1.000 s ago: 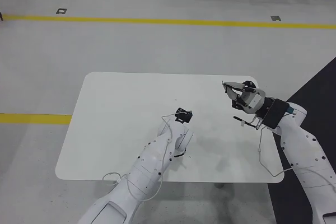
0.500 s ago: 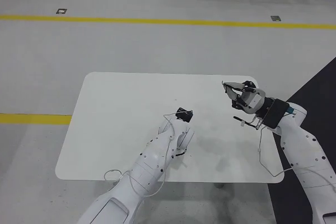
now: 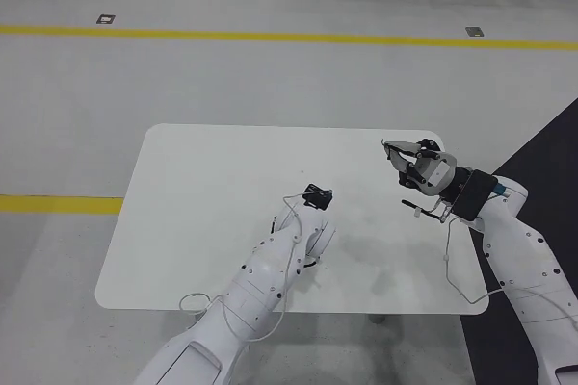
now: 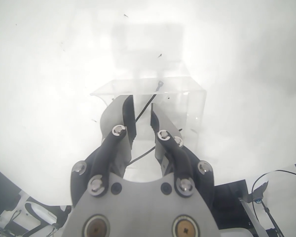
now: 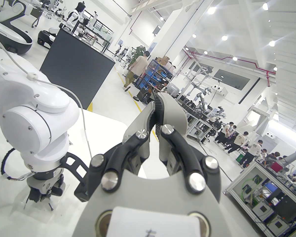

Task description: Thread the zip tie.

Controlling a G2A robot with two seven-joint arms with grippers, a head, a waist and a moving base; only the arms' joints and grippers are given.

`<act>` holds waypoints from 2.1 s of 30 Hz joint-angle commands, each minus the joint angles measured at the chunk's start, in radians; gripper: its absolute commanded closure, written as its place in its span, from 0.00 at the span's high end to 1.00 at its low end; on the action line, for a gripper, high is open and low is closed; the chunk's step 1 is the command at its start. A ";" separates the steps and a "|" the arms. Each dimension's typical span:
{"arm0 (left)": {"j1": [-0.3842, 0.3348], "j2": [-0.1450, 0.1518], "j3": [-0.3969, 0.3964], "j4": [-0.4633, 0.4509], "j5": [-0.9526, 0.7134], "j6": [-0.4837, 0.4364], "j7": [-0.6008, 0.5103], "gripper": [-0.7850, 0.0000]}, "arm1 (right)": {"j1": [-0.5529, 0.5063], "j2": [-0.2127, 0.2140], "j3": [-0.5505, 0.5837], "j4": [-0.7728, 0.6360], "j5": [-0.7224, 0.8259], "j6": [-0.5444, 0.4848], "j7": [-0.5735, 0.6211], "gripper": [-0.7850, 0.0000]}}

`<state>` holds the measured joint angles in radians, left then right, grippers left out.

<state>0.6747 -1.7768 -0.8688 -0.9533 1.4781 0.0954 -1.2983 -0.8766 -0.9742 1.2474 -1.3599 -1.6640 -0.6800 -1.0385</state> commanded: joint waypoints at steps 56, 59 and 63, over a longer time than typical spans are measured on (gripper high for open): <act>0.195 0.124 -0.009 -0.439 0.384 -0.706 0.088 1.00 | 0.000 0.000 0.000 0.000 0.000 0.000 0.000 0.00; 0.164 0.129 0.012 -0.399 0.381 -0.726 0.109 0.77 | 0.000 0.000 0.000 0.000 0.000 0.000 0.000 0.00; 0.120 0.134 0.034 -0.340 0.324 -0.749 0.131 0.38 | 0.000 0.000 0.000 0.000 0.000 0.000 0.000 0.00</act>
<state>0.8084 -1.6444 -0.8410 -1.3129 1.8225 -0.6501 -1.1705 -0.8766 -0.9743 1.2474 -1.3599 -1.6640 -0.6800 -1.0385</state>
